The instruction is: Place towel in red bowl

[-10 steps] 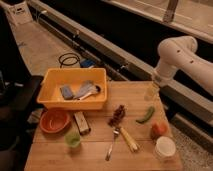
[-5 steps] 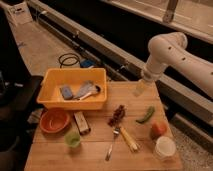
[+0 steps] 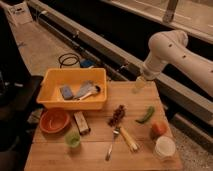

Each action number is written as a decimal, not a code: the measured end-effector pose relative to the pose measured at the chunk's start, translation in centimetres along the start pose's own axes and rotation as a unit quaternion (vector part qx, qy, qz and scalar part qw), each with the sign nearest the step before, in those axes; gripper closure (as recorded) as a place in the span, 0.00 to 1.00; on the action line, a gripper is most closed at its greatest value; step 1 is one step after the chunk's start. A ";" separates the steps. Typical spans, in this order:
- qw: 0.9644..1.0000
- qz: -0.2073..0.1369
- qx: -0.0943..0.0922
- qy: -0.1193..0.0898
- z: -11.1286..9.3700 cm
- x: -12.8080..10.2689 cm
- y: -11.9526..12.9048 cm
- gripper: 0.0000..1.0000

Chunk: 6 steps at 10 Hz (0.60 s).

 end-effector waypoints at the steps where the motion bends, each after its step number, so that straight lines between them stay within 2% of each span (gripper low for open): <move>1: 1.000 -0.006 -0.002 -0.010 0.0 -1.7 0.5 0.26; 3: 0.999 -0.025 -0.007 -0.035 -0.1 -6.3 2.9 0.26; 6: 0.996 -0.061 -0.015 -0.062 1.0 -11.9 7.2 0.26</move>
